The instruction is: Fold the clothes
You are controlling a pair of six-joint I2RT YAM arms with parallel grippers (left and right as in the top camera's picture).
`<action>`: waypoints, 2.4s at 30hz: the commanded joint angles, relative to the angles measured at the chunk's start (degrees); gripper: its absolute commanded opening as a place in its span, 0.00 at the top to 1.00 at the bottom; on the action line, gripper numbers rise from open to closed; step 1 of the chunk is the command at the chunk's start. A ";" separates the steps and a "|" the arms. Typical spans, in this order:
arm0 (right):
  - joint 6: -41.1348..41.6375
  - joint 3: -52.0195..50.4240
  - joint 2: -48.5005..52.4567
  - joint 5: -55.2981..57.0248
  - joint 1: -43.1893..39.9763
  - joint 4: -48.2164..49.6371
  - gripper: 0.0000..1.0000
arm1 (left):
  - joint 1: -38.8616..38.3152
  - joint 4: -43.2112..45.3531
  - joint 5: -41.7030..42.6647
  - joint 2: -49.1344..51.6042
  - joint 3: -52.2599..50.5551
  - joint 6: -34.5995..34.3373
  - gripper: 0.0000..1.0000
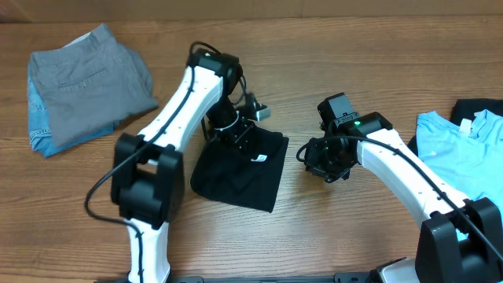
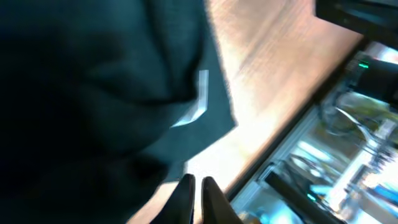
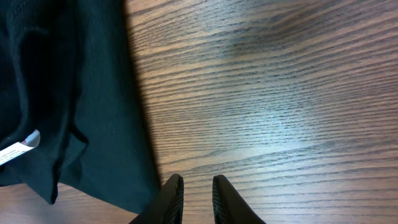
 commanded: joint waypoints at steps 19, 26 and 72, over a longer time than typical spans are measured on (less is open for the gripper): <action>-0.39 1.29 -0.96 0.68 -0.09 -0.37 0.80 | 11.41 6.40 10.29 5.64 -0.11 10.10 0.43; -0.39 1.29 -0.96 0.70 -0.09 -0.35 0.80 | 6.51 -2.49 16.68 5.64 -0.09 19.71 0.90; -10.67 1.29 -0.96 -36.17 6.58 30.42 0.68 | 2.01 -4.39 -19.63 -33.29 0.00 -17.99 0.00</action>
